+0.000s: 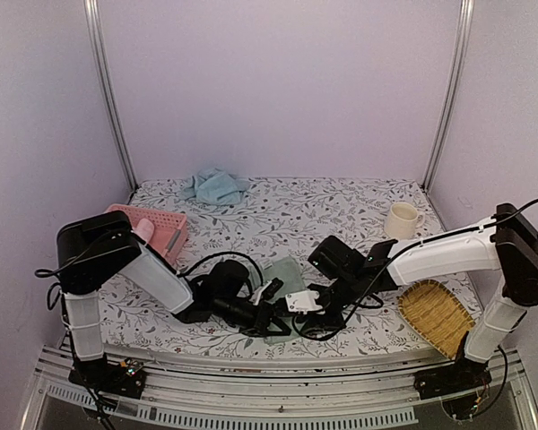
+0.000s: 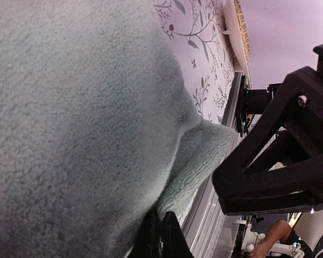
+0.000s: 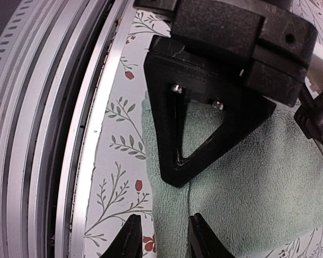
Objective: Roll the towels
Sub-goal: Roll the towel at the center of the board.
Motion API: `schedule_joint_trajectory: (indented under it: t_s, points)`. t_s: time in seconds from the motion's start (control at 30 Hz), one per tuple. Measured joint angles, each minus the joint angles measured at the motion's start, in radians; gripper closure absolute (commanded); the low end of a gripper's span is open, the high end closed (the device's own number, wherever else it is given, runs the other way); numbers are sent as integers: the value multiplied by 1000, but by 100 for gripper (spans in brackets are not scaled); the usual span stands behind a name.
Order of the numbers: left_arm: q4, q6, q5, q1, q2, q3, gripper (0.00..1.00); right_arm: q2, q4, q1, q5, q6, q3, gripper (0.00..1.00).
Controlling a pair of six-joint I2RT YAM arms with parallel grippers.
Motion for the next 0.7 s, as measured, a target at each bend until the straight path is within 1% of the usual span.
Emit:
schedule_joint_trajectory:
  t_s: [0.37, 0.53, 0.57, 0.6, 0.63, 0.7]
  points:
    - [20, -21, 10, 0, 9, 0, 100, 42, 26, 17, 48, -11, -14, 69]
    - [21, -21, 10, 0, 10, 0, 100, 72, 45, 17, 66, -24, -26, 72]
    - [21, -22, 10, 0, 10, 0, 100, 77, 51, 17, 68, -29, -26, 73]
    - [23, -21, 10, 0, 10, -1, 98, 81, 56, 17, 69, -31, -26, 77]
    - [24, -21, 10, 0, 10, -2, 95, 84, 61, 17, 72, -35, -26, 83]
    - [31, -12, 10, 0, 9, -5, 88, 88, 71, 16, 77, -51, -26, 91]
